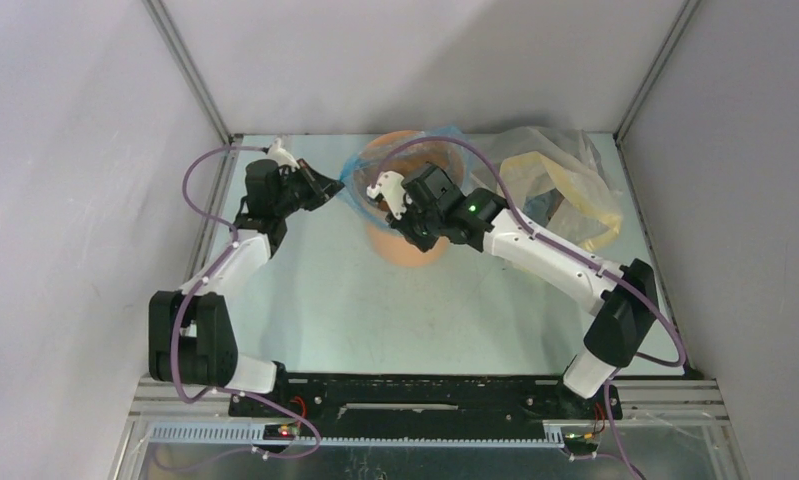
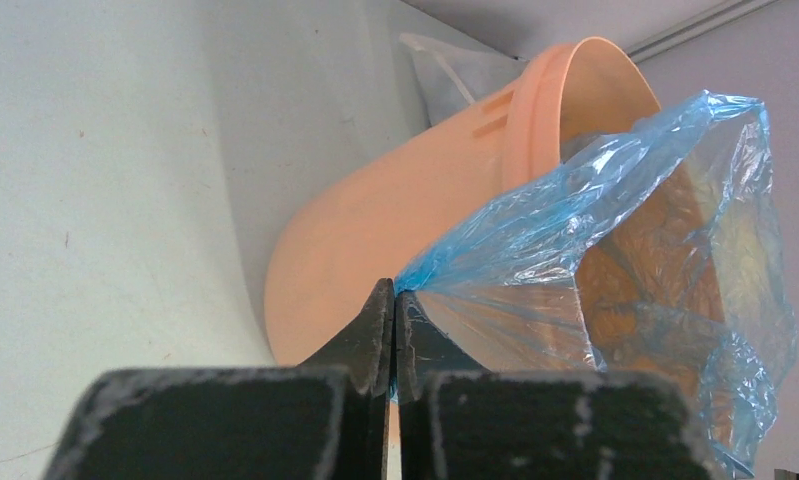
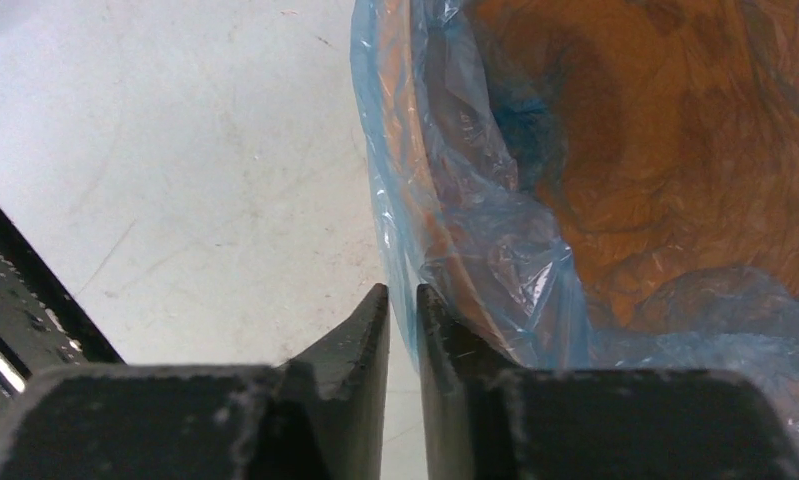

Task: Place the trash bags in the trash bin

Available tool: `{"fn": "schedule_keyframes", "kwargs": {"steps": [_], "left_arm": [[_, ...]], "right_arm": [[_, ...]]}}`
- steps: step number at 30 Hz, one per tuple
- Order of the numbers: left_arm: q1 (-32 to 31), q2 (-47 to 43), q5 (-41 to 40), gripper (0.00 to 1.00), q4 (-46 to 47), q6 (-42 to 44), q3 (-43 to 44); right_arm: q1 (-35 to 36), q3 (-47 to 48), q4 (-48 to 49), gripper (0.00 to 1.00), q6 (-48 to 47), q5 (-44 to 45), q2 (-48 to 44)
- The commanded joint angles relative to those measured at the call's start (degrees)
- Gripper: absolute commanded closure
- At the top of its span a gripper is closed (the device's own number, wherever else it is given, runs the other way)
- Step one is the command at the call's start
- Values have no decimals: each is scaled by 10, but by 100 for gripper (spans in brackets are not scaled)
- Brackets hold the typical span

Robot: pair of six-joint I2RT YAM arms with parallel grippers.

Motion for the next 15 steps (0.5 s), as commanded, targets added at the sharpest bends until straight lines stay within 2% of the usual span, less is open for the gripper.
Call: {"fn": "schedule_keyframes", "kwargs": {"steps": [1,8,12,15], "left_arm": [[4,5,1,99,29,0,15],[3,6,2,93,33,1,15],[3,9,5,87,38,0,13],[4,12,6,86,41,-3,15]], "right_arm": [[-7,6,14,75,16,-23,-11],[-29,-14,10,50,50,-57,-91],[-80,-36,16,46,100,-107,-144],[-132,-66,54,44,158,-161,-186]]}}
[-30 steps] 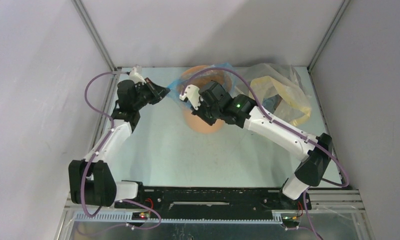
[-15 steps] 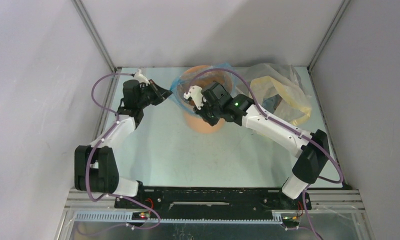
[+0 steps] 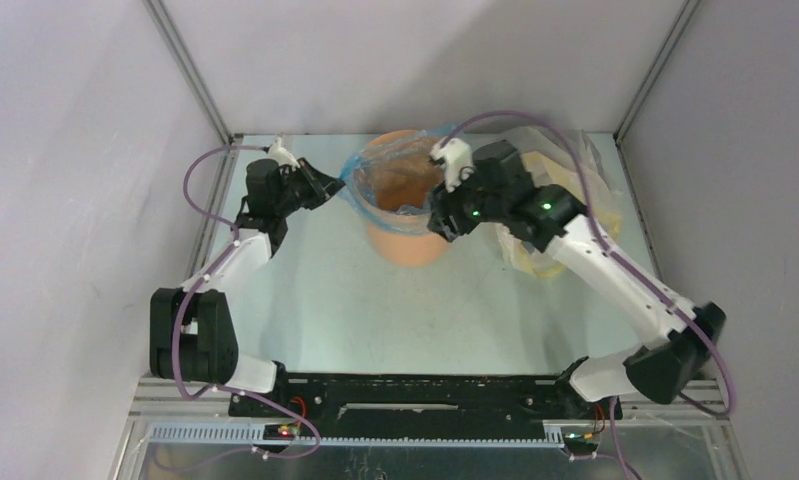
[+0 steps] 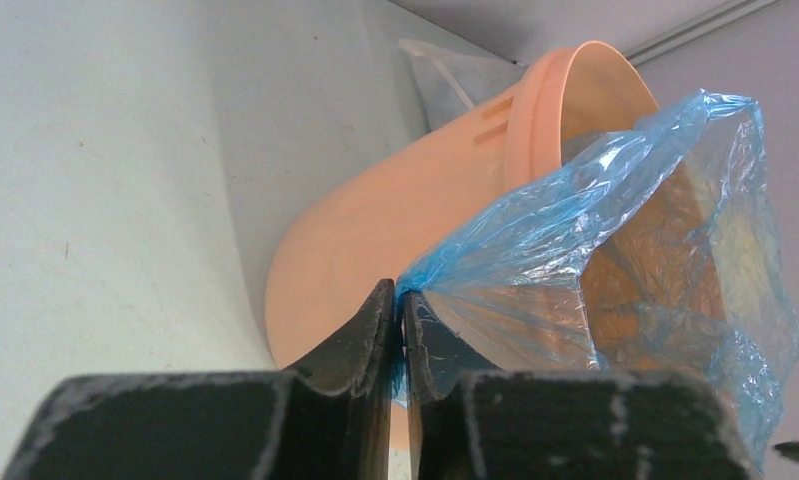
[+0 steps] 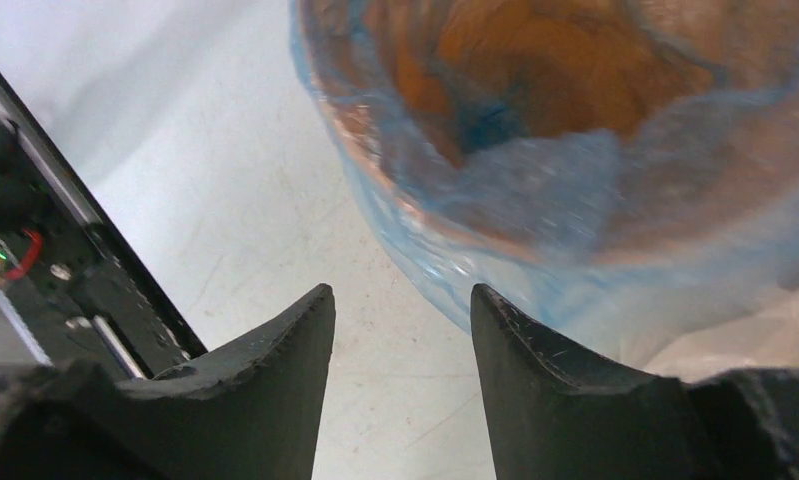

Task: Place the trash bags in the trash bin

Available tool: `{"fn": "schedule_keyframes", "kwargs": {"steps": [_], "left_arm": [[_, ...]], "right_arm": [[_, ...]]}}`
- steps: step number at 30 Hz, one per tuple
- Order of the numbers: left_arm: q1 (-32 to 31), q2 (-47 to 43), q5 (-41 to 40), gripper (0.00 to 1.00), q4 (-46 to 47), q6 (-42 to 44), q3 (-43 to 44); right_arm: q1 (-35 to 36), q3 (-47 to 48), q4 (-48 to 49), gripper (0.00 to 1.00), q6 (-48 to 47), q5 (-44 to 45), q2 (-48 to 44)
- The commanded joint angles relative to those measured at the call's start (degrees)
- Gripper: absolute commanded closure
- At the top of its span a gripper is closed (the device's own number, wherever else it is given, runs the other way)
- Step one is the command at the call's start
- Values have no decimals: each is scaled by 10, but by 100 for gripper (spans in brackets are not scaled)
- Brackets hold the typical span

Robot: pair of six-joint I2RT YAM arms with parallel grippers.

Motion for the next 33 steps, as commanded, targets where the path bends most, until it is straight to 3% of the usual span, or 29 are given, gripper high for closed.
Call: {"fn": "schedule_keyframes", "kwargs": {"steps": [1,10,15,19,21,26,33], "left_arm": [[3,4,6,85,28,-3,16],[4,2,2,82,31,-6,18],[3,4,3,84,30,-6,20],[4,5,5,96,30,-5,20],[4,7,4,99,30,-4,23],[4,18,2,100,29,-2,32],[4,33,2,100,30,-1,36]], "right_arm": [[-79,-33,61,43,98,-82,-70],[-169,15,55,40,206,-42,-22],[-176,27,63,51,226,-37,14],[-192,12,80,80,238,-64,21],[-201,-2,89,89,241,-71,17],[-218,-41,104,91,241,-71,6],[-235,-69,103,83,221,-49,27]]}}
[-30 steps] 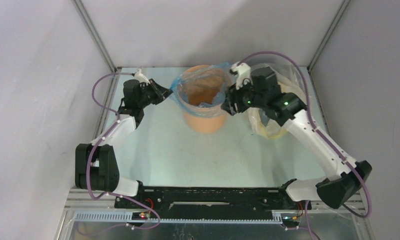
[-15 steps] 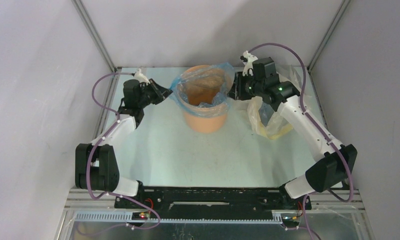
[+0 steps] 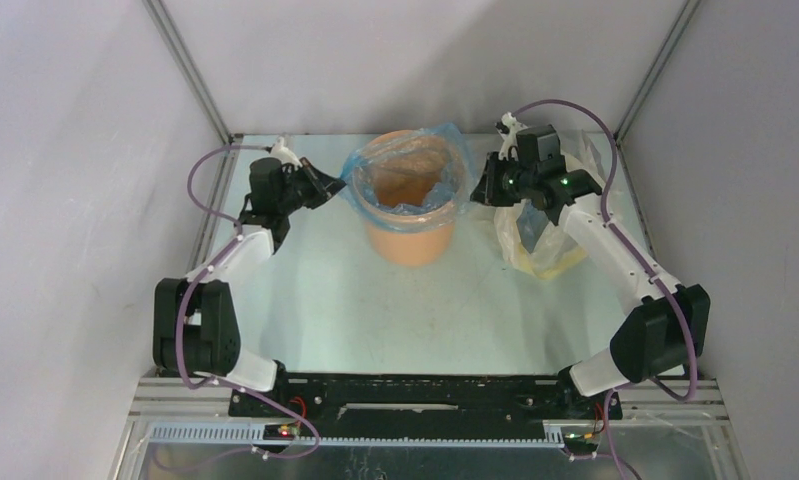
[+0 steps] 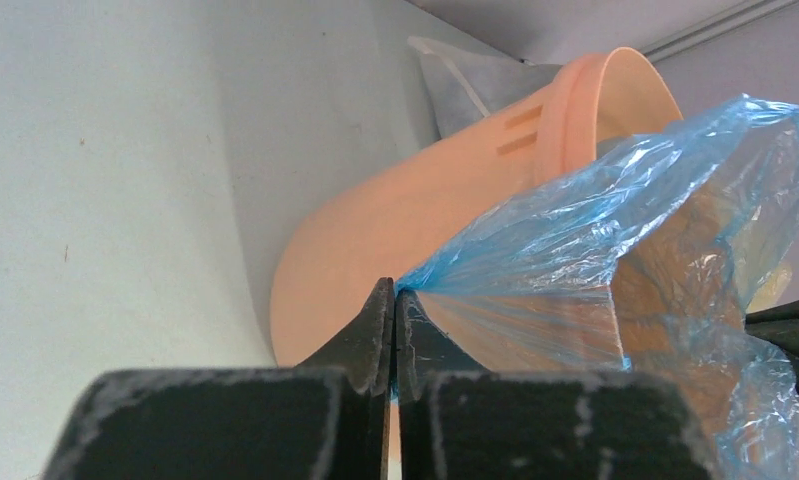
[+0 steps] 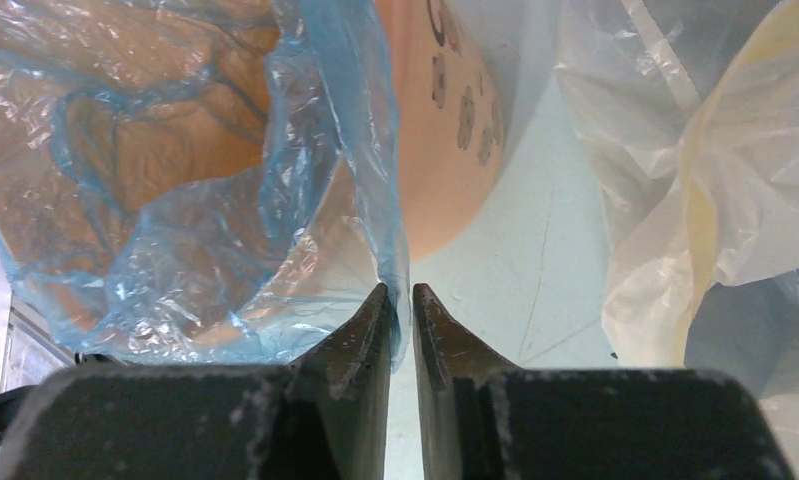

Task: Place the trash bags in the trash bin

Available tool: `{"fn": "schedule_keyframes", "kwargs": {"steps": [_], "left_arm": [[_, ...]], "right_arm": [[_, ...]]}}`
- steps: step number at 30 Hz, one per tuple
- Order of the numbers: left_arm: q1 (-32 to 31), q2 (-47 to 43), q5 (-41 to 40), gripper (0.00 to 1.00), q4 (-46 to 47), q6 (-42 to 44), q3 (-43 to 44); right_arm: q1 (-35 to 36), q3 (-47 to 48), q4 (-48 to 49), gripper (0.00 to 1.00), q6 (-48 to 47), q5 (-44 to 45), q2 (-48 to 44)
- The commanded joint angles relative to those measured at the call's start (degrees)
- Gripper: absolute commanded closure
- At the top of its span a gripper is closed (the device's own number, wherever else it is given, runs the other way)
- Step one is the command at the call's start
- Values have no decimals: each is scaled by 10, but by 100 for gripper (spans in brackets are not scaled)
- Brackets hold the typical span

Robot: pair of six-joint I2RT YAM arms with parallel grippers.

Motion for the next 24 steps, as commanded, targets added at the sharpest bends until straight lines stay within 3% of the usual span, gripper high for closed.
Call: {"fn": "schedule_keyframes", "kwargs": {"steps": [1,18,24], "left_arm": [[3,9,1,100,19,3,28],[3,30,13,99,29,-9,50],[3,26,6,89,27,-3,49]], "right_arm": [[-10,-8,26,82,-10,9,9],[-54,-3,126,73,3,6,93],[-69,2,104,58,-13,1,69]]}}
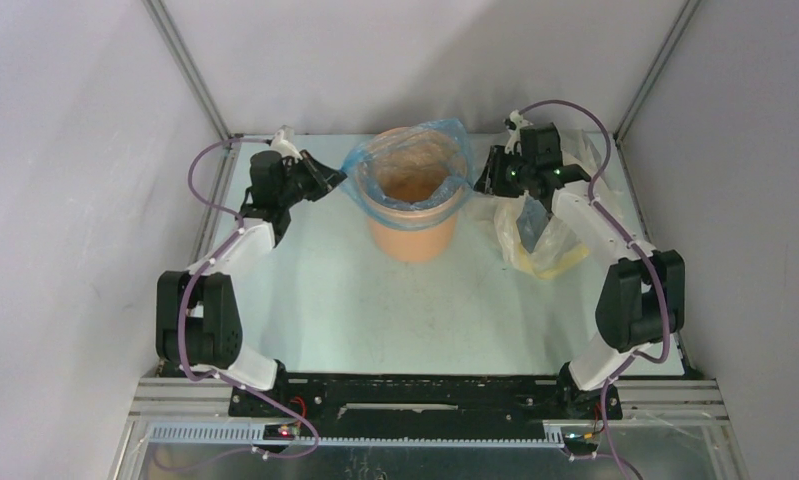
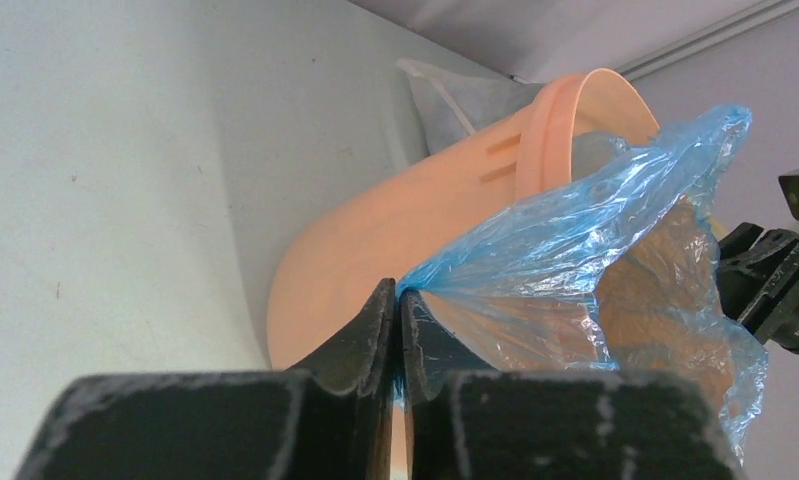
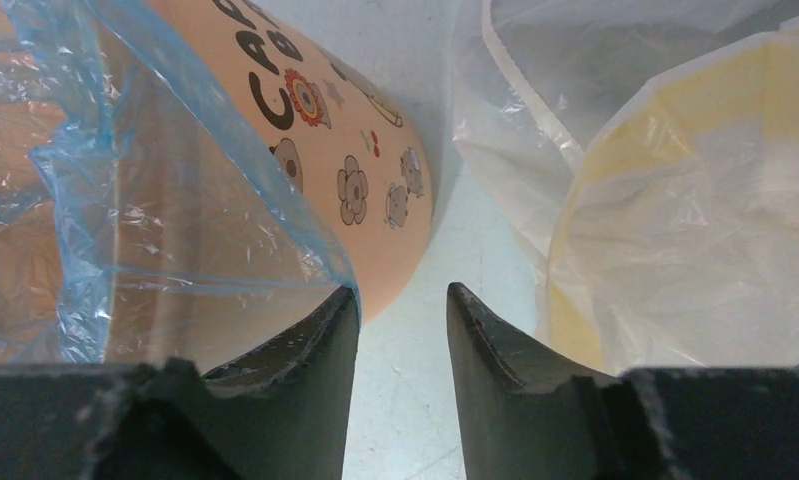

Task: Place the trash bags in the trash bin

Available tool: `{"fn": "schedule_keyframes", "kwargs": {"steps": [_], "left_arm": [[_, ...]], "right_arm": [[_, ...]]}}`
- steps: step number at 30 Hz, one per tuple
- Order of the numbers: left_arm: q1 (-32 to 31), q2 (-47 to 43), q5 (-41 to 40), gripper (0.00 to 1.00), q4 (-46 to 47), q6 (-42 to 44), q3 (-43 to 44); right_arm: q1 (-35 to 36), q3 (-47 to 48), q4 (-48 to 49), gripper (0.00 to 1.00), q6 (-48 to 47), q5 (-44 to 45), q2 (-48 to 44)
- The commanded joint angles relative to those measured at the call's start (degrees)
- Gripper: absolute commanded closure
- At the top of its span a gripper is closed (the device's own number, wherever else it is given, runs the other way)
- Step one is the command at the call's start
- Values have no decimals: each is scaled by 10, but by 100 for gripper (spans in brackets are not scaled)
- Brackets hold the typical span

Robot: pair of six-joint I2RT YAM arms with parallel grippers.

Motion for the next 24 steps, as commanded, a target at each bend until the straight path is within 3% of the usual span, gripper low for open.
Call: {"fn": "schedule_keyframes", "kwargs": {"steps": [1,11,18,24], "left_arm": [[3,-1,3,86,19,2,18],[2,-28,-34,61,-14,25,29],[3,-30,-34,60,-30,33,37],[3,-17,-21,62,-30,30,47]], "right_arm": [[-15,10,8,56,-20,-2,-37],[-33,32,22,46,-80,-63,-95],[-32,162,-27,35,-91,-145,-3],[-30,264,-44,37,-87,-184,80]]}}
